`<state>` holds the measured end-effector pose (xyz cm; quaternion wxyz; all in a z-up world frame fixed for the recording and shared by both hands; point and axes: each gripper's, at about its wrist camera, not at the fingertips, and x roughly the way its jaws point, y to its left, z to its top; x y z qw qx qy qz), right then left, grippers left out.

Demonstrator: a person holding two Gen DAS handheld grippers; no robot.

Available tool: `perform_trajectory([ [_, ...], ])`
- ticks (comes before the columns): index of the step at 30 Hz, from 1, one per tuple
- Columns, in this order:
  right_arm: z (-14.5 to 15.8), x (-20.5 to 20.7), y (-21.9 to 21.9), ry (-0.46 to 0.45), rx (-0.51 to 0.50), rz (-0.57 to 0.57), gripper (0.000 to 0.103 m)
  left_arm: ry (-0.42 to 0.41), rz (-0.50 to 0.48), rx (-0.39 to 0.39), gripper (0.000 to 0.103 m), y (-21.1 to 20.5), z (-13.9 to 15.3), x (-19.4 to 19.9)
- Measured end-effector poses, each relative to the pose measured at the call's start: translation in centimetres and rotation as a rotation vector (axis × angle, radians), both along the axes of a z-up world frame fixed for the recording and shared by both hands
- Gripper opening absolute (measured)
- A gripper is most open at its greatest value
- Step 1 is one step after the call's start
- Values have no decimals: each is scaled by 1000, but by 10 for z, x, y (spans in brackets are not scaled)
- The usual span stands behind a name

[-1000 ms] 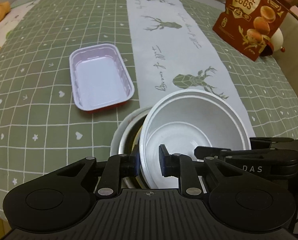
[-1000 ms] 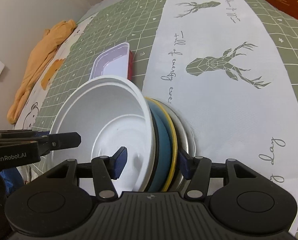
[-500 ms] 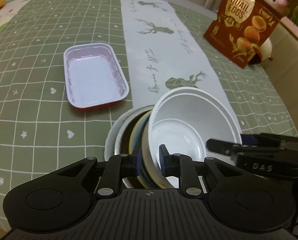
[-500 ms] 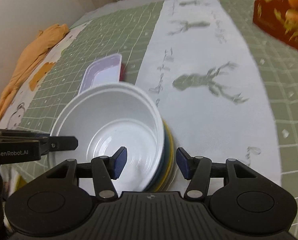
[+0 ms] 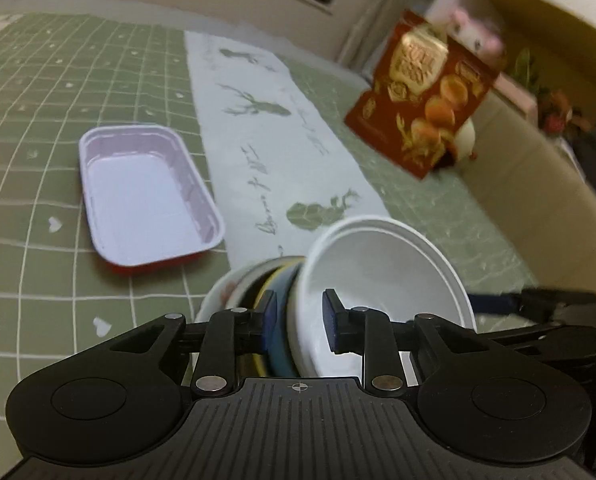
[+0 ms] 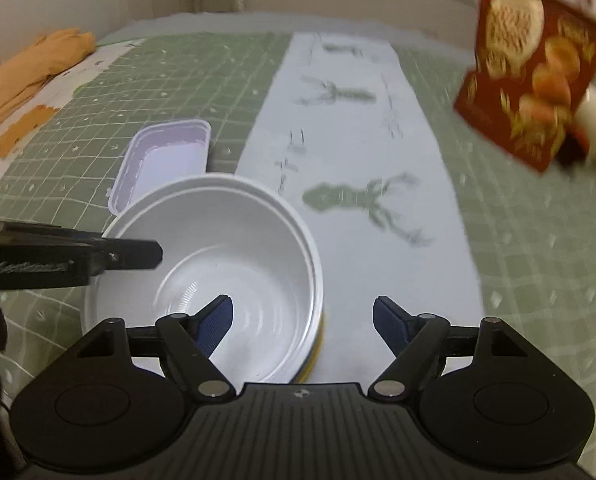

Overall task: Organize plates and bowls
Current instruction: 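Open both tools and release the white bowl rim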

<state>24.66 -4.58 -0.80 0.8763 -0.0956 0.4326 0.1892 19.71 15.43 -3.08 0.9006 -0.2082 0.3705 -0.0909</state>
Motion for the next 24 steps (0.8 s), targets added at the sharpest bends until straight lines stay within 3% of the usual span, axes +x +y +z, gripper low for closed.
perform_trajectory([
  [3,-11,3,11,8,-30,-19,77,8,-25,-82,26,13,-2,-5],
  [6,-19,12,15,70,9,-52,63,-22,-76,-137,26,18,3,-6],
  [7,-21,13,15,94,31,-64,58,-20,-73,-138,26,18,2,-4],
  [11,-25,13,16,109,43,-91,52,7,-55,-88,32,19,-10,0],
  [24,-45,13,5,139,118,-149,53,30,-67,-187,43,34,-29,-9],
])
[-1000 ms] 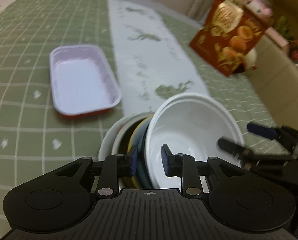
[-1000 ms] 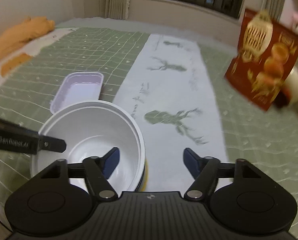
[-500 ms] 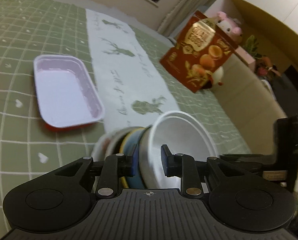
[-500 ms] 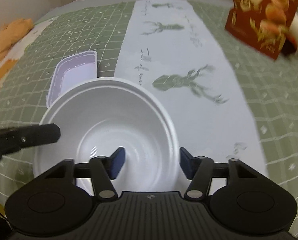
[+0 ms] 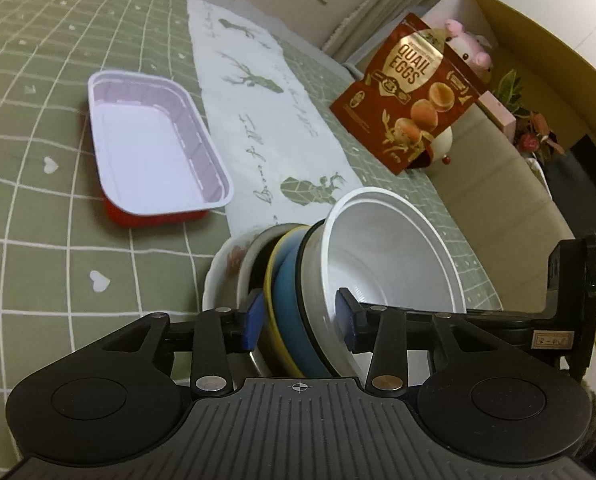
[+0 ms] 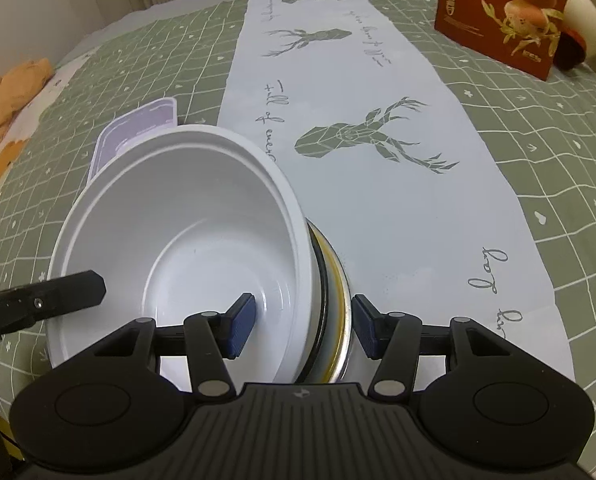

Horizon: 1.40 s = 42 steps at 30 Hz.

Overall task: Organize plates and bowls
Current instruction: 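Open both tools and release the white bowl rim, then move the right tool to the red-and-white tray and grip its rim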

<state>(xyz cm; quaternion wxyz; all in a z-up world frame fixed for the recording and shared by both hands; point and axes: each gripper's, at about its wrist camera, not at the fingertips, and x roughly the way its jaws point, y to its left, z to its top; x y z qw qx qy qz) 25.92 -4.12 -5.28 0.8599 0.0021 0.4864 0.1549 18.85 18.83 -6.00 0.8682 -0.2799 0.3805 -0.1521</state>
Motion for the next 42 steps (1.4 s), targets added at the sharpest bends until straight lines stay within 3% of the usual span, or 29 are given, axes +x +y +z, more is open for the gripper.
perform_trajectory([
  [3,0,2,1,0,13,-13,54,12,24,-17,43,2,0,1],
  [7,0,9,1,9,36,8,54,26,41,27,42,-3,9,2],
  [8,1,9,-1,13,45,10,54,6,45,35,33,-4,13,0],
  [12,22,-1,-7,-59,65,42,54,-66,28,39,31,-10,30,-9],
  [15,38,-7,-9,-113,52,52,53,-85,19,18,31,-12,36,-12],
  [19,38,-3,-8,-119,-6,34,48,-96,28,-10,31,-11,38,-14],
  [25,33,-3,-10,-101,-29,24,47,-72,53,38,30,-14,34,-9],
  [33,52,-9,6,-142,-76,73,47,-83,75,9,30,-1,37,-18],
  [37,76,-11,16,-187,-114,108,51,-166,78,-30,30,24,69,-21],
  [40,102,-8,30,-249,-139,129,60,-325,142,39,30,46,87,-23],
  [42,115,-4,44,-285,-165,143,69,-363,183,55,28,61,78,-19],
])
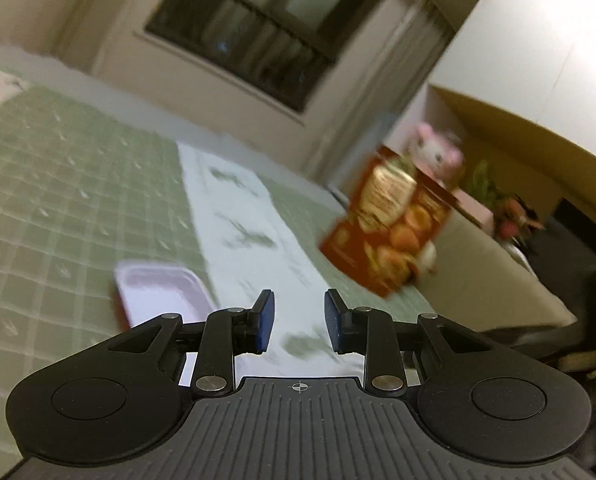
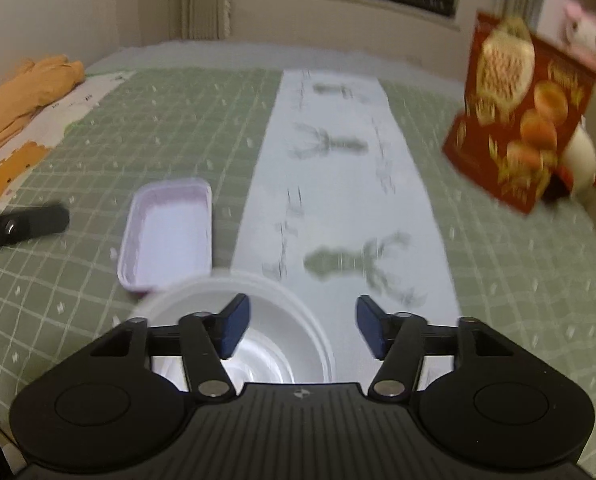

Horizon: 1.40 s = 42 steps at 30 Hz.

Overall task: Organize plates and bowls
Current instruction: 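Move the right tool to the red-and-white tray and grip its rim, then lift the red-and-white tray with the right tool toward the bowl stack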

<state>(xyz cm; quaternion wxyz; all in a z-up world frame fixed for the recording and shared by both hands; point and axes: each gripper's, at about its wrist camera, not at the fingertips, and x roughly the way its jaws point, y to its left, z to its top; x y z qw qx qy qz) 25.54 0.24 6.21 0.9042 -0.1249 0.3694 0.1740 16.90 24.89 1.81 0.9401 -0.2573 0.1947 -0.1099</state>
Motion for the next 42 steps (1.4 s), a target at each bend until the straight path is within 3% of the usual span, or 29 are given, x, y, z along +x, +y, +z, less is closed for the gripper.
perform_trajectory([
  [2,8,9,21,-21,-44,15,72,32,23,-102,25,21,-22,11],
  [5,10,31,53,14,-40,46,72,209,79,-204,23,48,-48,40],
  [9,-6,75,96,154,19,40,72,391,140,-85,23,59,-74,77],
  [11,-22,98,114,233,29,6,72,456,139,-111,23,64,-91,90],
  [15,-64,141,139,350,19,-93,67,465,170,-169,24,73,-105,101],
  [17,-80,152,146,380,18,-123,48,449,181,-175,24,76,-103,100],
  [25,-119,174,162,460,-59,-228,48,466,156,-105,24,65,-105,106],
  [33,-125,148,180,539,-28,-143,48,433,130,-70,24,63,-97,80],
  [42,-133,101,214,608,-12,3,48,408,187,-64,25,99,-91,34],
])
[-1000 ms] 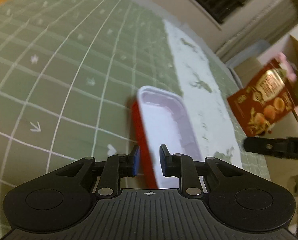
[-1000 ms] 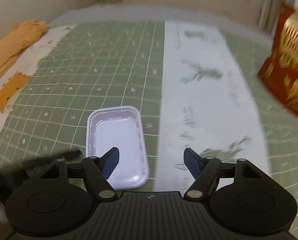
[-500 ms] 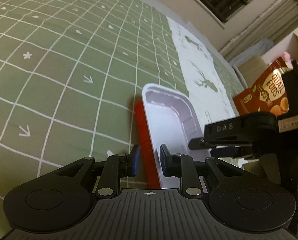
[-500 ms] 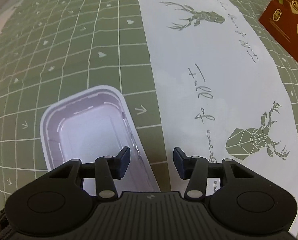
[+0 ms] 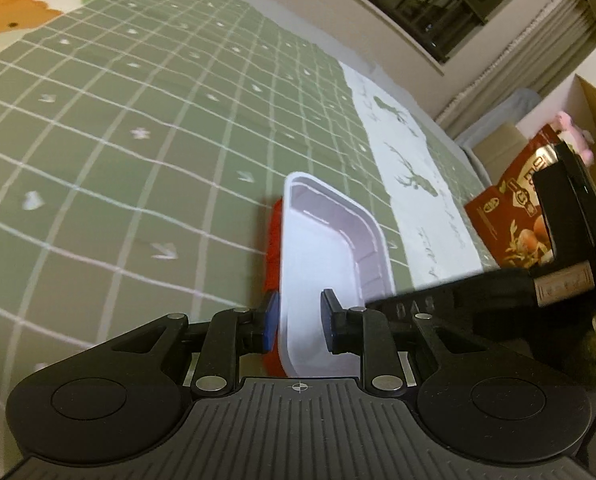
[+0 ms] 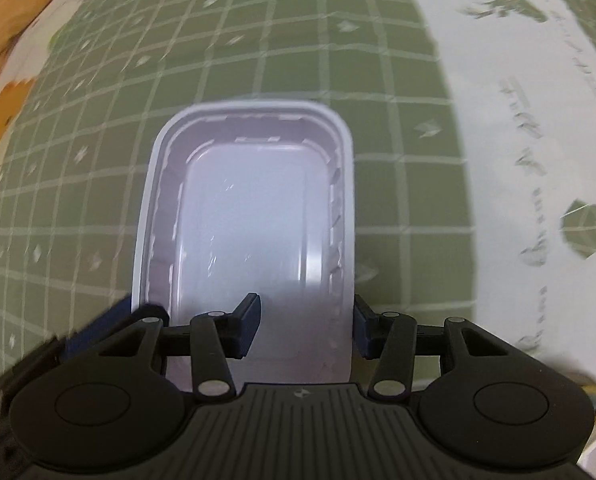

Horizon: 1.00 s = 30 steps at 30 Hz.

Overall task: Organize plates and bowls
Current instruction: 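Lift the red-and-white tray with the right tool toward the bowl stack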

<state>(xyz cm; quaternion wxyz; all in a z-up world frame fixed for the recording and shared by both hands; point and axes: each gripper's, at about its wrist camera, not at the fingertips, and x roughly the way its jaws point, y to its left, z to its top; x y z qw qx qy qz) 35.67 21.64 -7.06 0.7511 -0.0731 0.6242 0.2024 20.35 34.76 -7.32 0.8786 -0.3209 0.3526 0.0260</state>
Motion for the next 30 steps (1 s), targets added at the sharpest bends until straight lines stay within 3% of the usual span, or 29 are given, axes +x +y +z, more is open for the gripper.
perform_trajectory([
  [4,-2,-12,10,-24,-17,34,48,16,46,41,25,8,-2,-4],
  [11,14,1,10,-185,-25,-16,48,10,31,24,25,6,-1,16],
  [20,-2,41,-1,-122,-16,-118,48,13,20,7,25,0,-4,51],
  [27,-5,32,12,-163,-15,-75,46,21,9,-51,23,9,-21,50],
  [30,0,21,9,-166,-13,-59,40,7,13,-75,23,14,-22,43],
])
